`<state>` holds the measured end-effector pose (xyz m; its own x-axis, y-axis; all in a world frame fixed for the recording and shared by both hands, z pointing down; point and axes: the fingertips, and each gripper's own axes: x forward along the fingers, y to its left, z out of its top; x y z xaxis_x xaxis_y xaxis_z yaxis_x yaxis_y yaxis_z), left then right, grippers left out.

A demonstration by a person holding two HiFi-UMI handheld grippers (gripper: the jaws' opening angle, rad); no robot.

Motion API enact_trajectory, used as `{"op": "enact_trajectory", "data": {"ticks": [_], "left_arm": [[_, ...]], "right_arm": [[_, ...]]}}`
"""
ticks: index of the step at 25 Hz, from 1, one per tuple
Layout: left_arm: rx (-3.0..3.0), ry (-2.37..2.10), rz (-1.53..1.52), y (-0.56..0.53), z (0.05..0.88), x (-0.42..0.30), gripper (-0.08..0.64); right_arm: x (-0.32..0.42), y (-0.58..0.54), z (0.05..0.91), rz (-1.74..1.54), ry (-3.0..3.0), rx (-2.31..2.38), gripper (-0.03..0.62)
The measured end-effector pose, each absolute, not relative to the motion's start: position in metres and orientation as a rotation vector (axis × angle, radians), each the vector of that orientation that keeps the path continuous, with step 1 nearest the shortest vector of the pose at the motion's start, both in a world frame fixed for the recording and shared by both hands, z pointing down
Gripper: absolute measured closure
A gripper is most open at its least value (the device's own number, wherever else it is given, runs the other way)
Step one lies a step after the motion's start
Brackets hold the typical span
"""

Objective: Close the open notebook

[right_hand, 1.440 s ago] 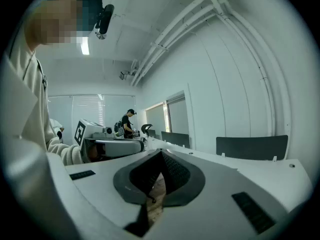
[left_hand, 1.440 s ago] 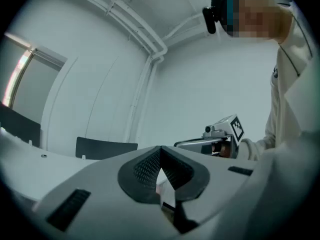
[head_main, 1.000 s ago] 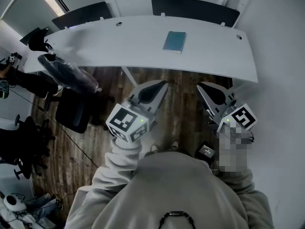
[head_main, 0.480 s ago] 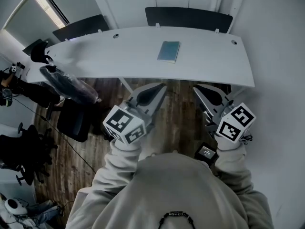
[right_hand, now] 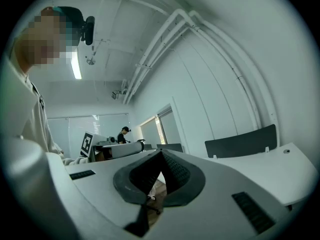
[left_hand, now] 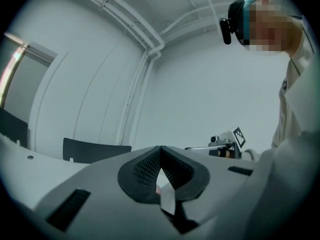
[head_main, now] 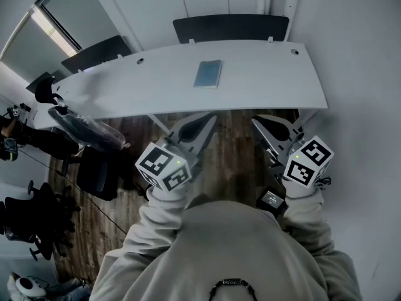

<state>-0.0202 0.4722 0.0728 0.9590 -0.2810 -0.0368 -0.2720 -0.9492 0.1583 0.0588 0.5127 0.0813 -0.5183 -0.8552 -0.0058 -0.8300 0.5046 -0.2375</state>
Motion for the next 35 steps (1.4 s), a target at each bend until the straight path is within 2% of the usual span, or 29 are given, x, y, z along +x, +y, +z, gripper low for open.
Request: {"op": "enact_trajectory", "data": {"ticks": [12,21,35], "left_arm": [[2.933,-0.369,-0.055,0.442,0.089,0.008,0.558],[2.976,-0.345,-0.055,0.409,0.086,0.020,0.558],[2.912,-0.323,-0.062,0.383,0.107,0.032,0.558]], "right_arm": [[0.134,0.513,0.120,-0.427,2.450,-1.606,0.572],[0.145,0.484,0.106,-0.363,2.475,-1.645,0.572],[0.165,0.473,0.131,-0.471,2.430,-1.708,0.572]]}}
